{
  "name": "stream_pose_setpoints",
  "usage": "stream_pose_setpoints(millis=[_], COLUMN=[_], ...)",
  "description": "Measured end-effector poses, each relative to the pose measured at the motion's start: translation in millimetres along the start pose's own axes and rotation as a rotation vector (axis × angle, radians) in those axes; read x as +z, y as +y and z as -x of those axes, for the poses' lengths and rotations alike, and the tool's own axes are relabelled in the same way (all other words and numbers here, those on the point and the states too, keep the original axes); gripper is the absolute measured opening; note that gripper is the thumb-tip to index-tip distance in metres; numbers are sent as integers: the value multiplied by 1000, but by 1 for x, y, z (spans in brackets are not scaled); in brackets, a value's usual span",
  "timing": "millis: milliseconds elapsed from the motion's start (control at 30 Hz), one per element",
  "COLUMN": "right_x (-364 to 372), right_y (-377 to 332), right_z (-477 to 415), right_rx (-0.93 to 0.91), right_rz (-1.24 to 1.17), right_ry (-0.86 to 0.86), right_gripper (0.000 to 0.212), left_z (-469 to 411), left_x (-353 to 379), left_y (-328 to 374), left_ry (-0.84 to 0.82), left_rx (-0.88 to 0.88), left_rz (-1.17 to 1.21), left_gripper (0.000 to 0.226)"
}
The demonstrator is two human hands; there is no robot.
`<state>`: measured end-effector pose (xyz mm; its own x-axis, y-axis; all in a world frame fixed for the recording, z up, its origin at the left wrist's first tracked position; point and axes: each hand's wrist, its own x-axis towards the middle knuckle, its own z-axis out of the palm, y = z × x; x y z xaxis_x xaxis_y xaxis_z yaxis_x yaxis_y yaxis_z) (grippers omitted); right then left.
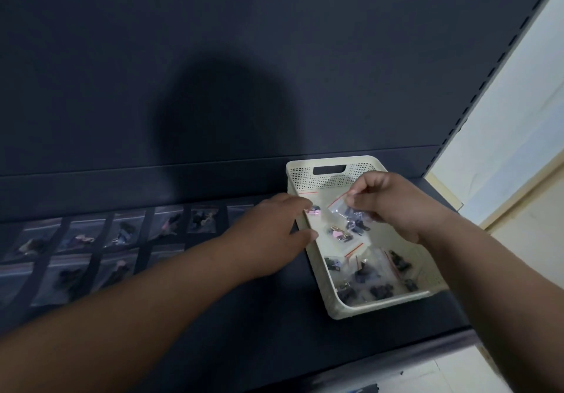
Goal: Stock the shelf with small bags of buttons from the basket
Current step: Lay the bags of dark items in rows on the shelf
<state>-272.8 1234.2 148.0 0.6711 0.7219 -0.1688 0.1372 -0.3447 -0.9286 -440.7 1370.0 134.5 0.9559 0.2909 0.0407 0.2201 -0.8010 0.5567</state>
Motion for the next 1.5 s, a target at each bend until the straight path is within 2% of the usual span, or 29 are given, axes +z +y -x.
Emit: stream_pose_setpoints(millis=[100, 167, 233, 300, 367, 600, 800, 967, 1100, 1367, 1433, 1500], right_x=[16, 33, 54, 75, 94, 148, 190, 211, 219, 237, 239, 237], right_y=[-18, -30, -41, -49, -53, -53, -57, -57, -50, -21, -14, -7], right_z=[9, 16, 23, 31, 35, 42, 48, 53, 52, 45, 40, 38], right_rx=[8, -11, -33, -41, -45, -18, -37, 42, 106, 208, 128, -14], right_rz=[-103, -181, -268, -334, -331, -339, -384, -383, -343, -154, 31, 383], right_ry=[-37, -66, -98, -128, -137, -116, -13, -19, -2, -33, 59, 179], right_gripper=[16, 18, 20, 22, 23, 27, 25, 21, 21, 14, 11, 8], left_z=[5, 10, 19, 29, 41, 83, 111, 128, 142, 165, 168, 171], left_x=[-4, -9, -18, -25, -29, -45, -60, -66, -66, -94, -98, -99], left_y=[4, 7, 7, 3, -4, -47, -65, -83, -98, -133, -138, -141], left_ry=[4, -3, -36, -83, -63, 57, 19, -18, -11, 215, 243, 253], left_rx=[-90, -137, -190, -241, -278, -440, -472, -525, -597, -687, -690, -686], left_rz=[282, 587, 811, 957, 1023, 1060, 1028, 962, 855, 874, 897, 915], left_gripper=[45, 26, 17, 17, 12, 12, 16, 5, 13, 17, 16, 16])
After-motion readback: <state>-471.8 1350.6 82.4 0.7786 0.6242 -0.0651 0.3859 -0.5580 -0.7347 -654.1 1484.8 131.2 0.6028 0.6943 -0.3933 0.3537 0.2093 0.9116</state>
